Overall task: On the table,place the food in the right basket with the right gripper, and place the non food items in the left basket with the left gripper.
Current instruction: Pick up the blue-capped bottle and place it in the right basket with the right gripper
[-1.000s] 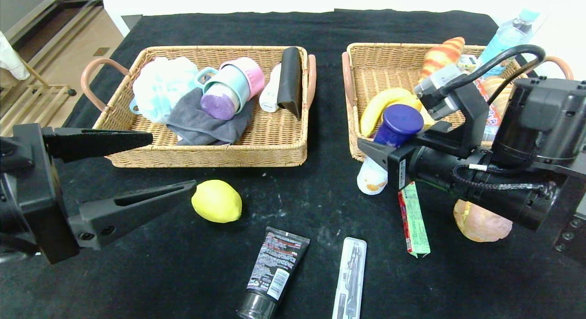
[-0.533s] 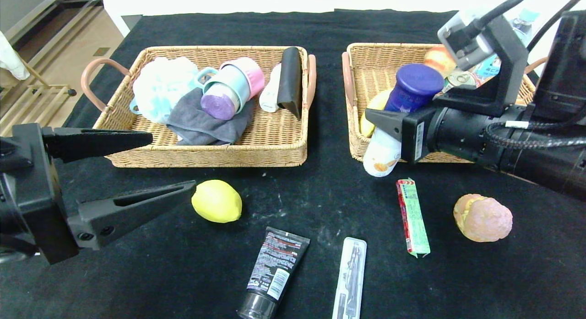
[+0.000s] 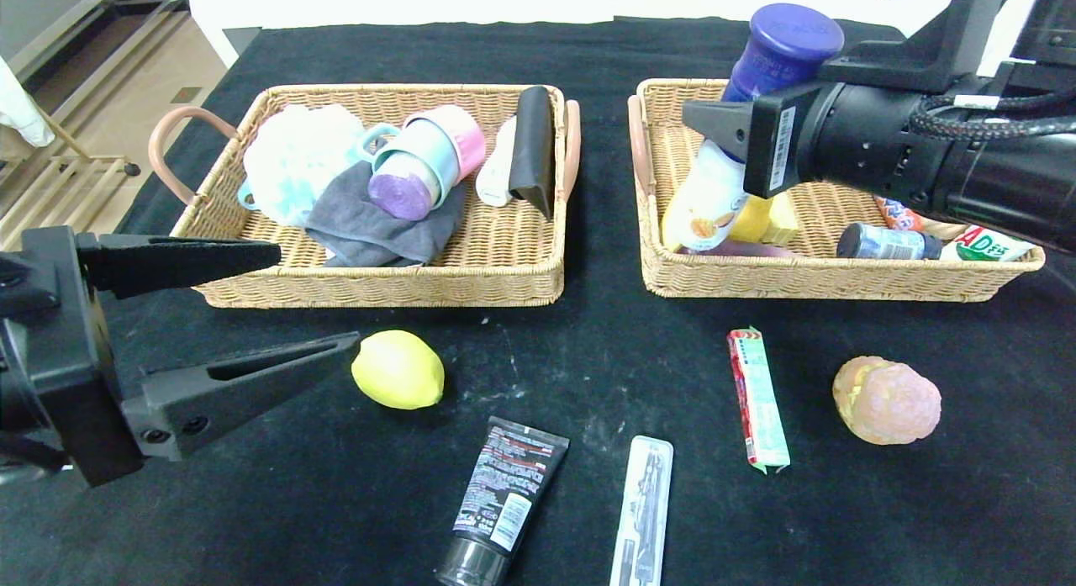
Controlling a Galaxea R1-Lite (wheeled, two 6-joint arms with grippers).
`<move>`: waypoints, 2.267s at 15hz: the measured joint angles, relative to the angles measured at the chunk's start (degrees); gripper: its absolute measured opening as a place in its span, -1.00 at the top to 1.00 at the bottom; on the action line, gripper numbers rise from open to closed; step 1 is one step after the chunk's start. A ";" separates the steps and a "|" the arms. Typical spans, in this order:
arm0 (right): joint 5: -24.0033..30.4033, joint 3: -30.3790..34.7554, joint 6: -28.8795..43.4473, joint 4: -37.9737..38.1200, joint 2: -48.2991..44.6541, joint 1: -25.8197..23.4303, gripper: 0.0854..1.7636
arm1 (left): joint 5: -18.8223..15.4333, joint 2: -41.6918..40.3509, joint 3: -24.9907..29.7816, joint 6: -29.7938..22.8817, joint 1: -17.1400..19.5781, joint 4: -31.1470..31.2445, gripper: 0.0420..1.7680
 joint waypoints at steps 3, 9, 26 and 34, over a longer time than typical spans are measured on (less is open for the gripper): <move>0.00 -5.41 -0.39 0.49 2.90 -2.01 0.10 | -0.01 0.00 -0.06 -0.11 0.00 -0.05 -0.94; 0.09 -18.99 -1.57 0.63 12.30 -7.17 0.10 | 0.16 -0.01 -0.06 -0.23 0.06 -0.20 -0.94; 1.22 -34.77 -1.93 -2.16 28.18 -11.72 0.10 | 0.33 0.02 0.17 0.00 0.09 -0.30 -0.94; 1.43 -34.76 -2.67 -3.08 28.95 -11.72 -0.37 | 0.30 0.02 0.13 -0.04 0.09 -0.37 -0.94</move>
